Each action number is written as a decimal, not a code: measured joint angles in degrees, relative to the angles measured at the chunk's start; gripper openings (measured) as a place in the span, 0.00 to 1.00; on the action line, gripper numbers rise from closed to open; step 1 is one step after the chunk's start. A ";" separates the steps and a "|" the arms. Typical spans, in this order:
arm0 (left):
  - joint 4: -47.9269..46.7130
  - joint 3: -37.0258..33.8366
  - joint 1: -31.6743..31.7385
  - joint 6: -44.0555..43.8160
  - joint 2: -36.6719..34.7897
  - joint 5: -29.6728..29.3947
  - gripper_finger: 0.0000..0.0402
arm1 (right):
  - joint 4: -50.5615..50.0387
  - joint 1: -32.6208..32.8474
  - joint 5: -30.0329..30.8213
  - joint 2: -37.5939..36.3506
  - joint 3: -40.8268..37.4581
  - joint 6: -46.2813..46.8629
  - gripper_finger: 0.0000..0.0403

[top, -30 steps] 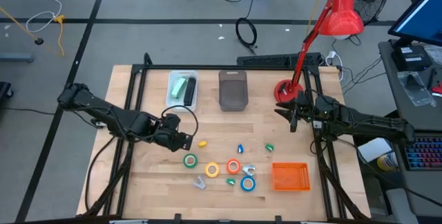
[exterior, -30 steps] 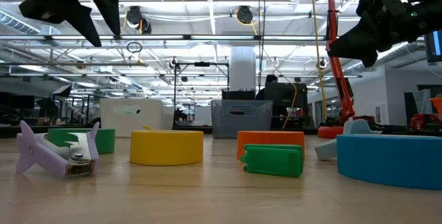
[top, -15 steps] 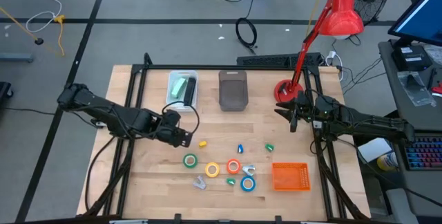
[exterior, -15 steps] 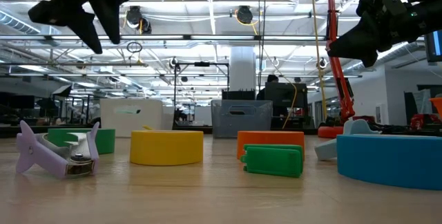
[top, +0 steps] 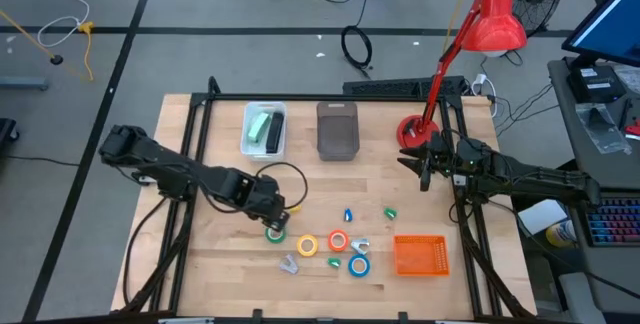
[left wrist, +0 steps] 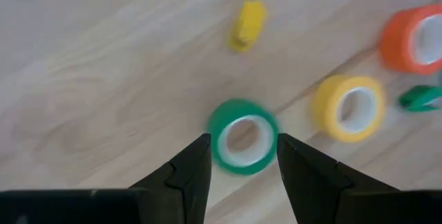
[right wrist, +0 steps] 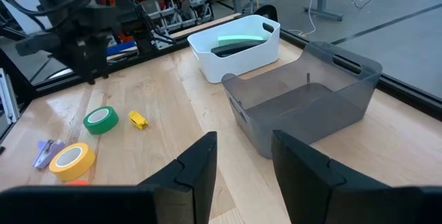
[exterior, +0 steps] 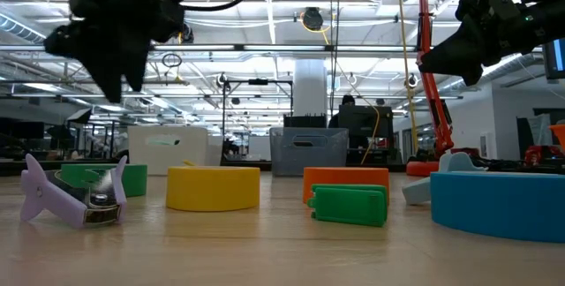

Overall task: Pick and place Stapler, Stapler remover, tape
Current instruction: Put the green tape into the black bin

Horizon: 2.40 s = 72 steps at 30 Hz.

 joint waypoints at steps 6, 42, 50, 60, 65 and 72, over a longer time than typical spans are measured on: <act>6.29 0.09 -0.17 1.20 0.38 0.51 0.41 | -0.29 0.01 0.00 0.01 0.00 0.01 0.32; -1.48 0.07 -1.29 9.46 0.43 2.83 0.41 | -1.63 0.01 0.00 -0.01 0.00 0.69 0.32; -1.63 0.06 -1.35 9.86 1.22 -1.00 0.41 | -1.61 0.01 0.00 0.01 0.00 0.39 0.32; -1.26 0.09 -1.05 8.20 6.38 0.98 0.41 | -1.50 0.00 0.00 0.01 -0.02 0.28 0.32; -1.22 0.09 -0.92 6.45 9.77 1.13 0.41 | -1.18 0.01 0.00 0.01 -0.02 0.27 0.32; -0.57 0.09 -0.87 5.00 11.10 2.64 0.41 | -1.23 -0.02 0.00 0.01 -0.02 0.27 0.32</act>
